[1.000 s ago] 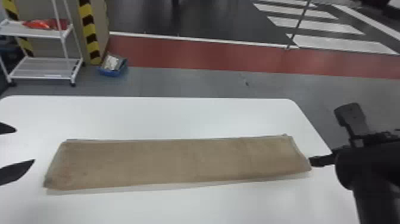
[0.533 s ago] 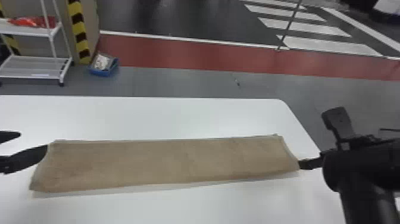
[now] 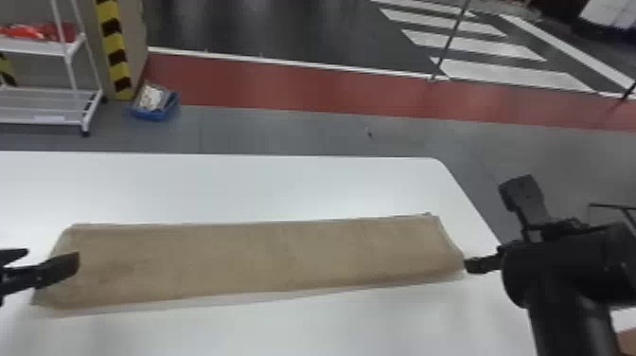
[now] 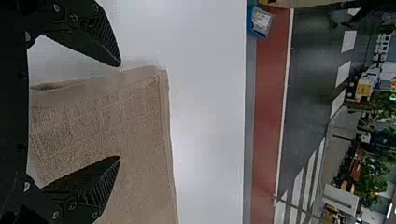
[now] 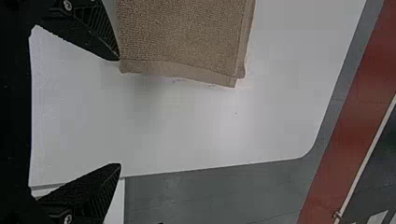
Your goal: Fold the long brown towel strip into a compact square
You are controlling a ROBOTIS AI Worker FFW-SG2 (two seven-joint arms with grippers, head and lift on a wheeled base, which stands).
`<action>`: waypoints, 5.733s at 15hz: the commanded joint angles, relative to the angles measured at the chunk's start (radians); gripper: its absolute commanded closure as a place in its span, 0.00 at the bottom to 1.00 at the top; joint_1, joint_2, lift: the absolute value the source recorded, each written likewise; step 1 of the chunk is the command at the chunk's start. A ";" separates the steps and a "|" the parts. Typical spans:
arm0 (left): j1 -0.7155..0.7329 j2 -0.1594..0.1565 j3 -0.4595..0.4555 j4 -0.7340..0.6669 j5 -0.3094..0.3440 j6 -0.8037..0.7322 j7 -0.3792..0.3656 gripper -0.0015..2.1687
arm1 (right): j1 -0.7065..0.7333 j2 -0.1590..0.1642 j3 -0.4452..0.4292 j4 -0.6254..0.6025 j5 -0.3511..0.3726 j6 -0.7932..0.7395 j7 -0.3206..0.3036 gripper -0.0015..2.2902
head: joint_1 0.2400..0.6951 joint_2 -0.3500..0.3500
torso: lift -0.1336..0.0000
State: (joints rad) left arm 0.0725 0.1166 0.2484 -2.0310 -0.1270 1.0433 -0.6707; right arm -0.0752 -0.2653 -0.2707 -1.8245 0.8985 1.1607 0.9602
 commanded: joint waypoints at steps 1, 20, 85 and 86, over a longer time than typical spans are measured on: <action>0.001 0.002 -0.009 0.000 -0.025 0.002 0.034 0.10 | -0.002 0.001 -0.001 0.016 -0.001 -0.017 -0.003 0.03 | 1.00 0.13 | 0.07; -0.033 0.000 -0.083 0.008 -0.022 0.199 0.128 0.68 | -0.015 0.005 -0.104 -0.007 -0.072 -0.045 0.006 0.03 | 1.00 0.10 | 0.07; 0.197 -0.041 0.201 -0.353 0.310 0.223 0.014 0.06 | 0.178 0.266 0.289 -0.519 -0.273 0.366 -0.135 0.08 | 1.00 0.45 | 0.07; 0.207 -0.025 0.216 -0.344 0.323 0.217 0.008 0.06 | 0.186 0.266 0.314 -0.510 -0.277 0.317 -0.156 0.08 | 1.00 0.50 | 0.07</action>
State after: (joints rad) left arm 0.2617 0.0710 0.4322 -2.3904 0.1721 1.2839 -0.6586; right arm 0.0966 -0.0047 0.0034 -2.3439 0.6257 1.5312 0.8161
